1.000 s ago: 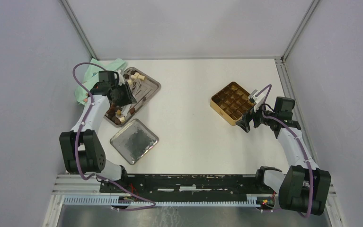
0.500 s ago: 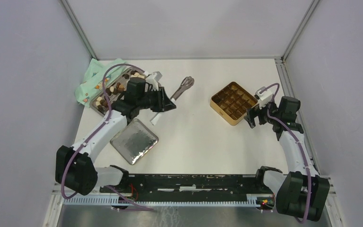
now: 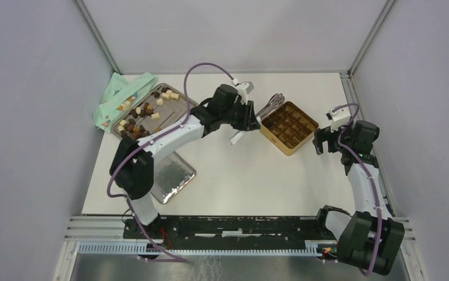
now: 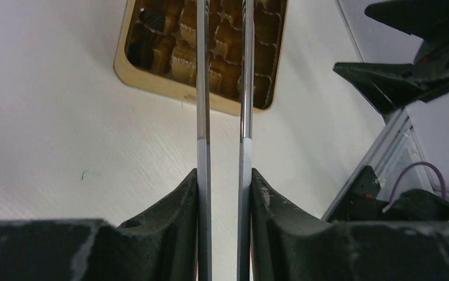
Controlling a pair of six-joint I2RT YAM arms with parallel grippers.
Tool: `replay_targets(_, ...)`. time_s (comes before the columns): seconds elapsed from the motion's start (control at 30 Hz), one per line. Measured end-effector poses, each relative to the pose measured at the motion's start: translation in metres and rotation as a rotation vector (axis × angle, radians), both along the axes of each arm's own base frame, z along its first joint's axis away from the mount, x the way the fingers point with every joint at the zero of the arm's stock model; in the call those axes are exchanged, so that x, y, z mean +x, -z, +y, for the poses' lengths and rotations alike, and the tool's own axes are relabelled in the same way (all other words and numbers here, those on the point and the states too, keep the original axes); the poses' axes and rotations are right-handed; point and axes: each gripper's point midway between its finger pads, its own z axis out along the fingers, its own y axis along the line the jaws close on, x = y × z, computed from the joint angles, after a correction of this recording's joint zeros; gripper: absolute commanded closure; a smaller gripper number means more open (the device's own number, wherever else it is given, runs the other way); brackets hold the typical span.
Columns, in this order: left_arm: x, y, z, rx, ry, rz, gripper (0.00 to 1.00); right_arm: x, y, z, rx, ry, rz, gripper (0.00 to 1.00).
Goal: Pack the chocolate
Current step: Place the fake chocolate in the packing box.
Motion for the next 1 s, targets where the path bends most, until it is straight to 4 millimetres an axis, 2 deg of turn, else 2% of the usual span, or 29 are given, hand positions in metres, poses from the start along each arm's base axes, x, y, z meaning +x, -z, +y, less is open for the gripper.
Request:
replay_targets(0.13, 0.019, 0.015, -0.027, 0.091, -0.007, -0.031, 0.97, 0.0, 0.001, 0.0, 0.002, 0.0, 0.002, 0.02)
replay_targets(0.33, 0.038, 0.044, -0.048, 0.227, -0.016, -0.048, 0.94, 0.0, 0.004, 0.0, 0.005, 0.0, 0.011, 0.02)
replay_targets(0.53, 0.047, 0.066, -0.05, 0.339, -0.022, -0.052, 0.9, 0.0, 0.004, 0.0, 0.005, -0.001, 0.012, 0.02)
replay_targets(0.67, 0.048, 0.075, -0.048, 0.386, -0.02, -0.046, 0.84, 0.0, 0.005, 0.0, 0.007, -0.001, 0.016, 0.02)
replay_targets(1.0, 0.042, 0.077, -0.047, 0.423, -0.004, -0.039, 0.61, 0.0, 0.005, 0.002, 0.013, -0.011, 0.015, 0.02)
